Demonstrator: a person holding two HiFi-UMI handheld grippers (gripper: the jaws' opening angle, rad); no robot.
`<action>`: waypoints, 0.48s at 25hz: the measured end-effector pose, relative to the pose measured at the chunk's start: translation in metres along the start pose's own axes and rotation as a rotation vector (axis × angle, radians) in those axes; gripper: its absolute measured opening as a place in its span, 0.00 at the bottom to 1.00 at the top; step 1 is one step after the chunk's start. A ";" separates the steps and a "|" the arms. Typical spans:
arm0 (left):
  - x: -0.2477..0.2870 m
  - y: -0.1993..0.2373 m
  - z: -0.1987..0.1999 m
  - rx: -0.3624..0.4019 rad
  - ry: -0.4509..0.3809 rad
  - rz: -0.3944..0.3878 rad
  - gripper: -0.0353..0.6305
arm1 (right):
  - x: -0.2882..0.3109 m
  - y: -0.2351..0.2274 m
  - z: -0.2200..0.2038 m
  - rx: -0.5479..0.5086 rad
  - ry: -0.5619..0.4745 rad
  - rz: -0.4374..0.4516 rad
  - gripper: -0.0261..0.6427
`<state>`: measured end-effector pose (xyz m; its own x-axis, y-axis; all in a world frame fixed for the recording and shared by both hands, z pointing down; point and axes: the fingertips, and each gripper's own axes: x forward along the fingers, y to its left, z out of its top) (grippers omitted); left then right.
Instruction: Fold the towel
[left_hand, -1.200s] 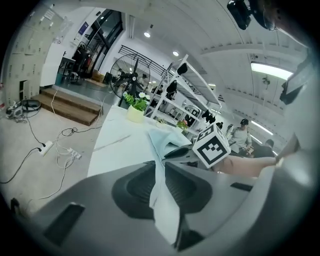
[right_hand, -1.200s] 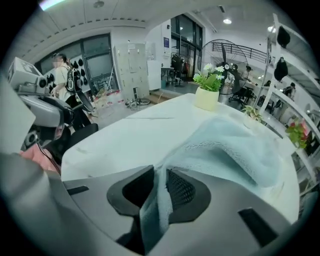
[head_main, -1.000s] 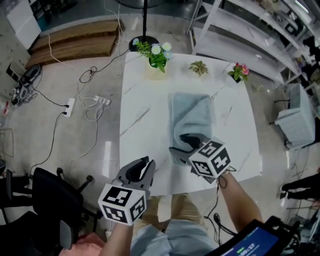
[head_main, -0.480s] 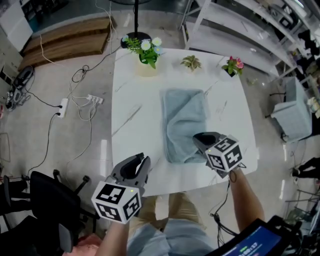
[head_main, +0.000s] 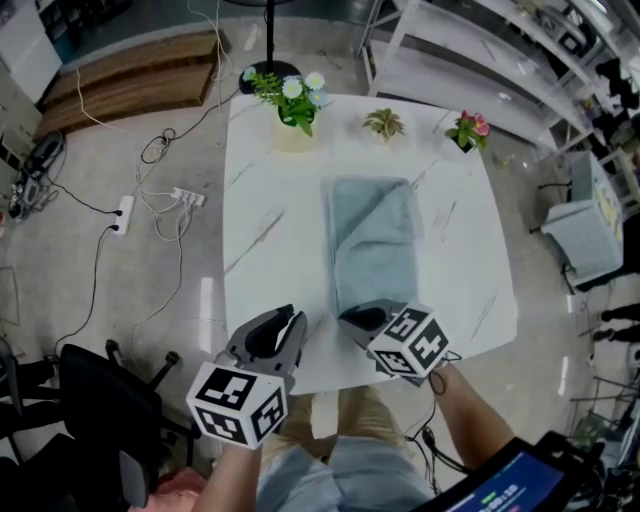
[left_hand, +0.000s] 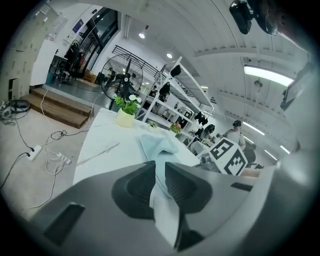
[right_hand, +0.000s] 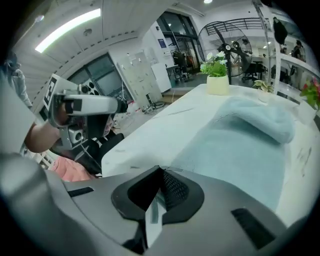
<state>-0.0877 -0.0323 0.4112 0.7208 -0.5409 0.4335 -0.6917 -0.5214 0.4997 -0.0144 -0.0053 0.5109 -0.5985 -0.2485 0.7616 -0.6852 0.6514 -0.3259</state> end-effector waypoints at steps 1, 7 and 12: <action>0.001 0.000 -0.002 -0.001 0.003 -0.002 0.15 | 0.008 0.001 -0.005 -0.009 0.016 -0.012 0.07; 0.013 -0.011 -0.008 0.013 0.021 -0.039 0.15 | -0.024 -0.015 0.016 -0.044 -0.063 -0.081 0.07; 0.034 -0.059 0.015 0.098 0.020 -0.126 0.15 | -0.157 -0.082 0.074 -0.080 -0.239 -0.329 0.10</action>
<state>-0.0236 -0.0302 0.3850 0.8020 -0.4545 0.3875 -0.5963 -0.6465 0.4759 0.1048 -0.0729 0.3766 -0.4394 -0.6060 0.6631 -0.8270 0.5611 -0.0353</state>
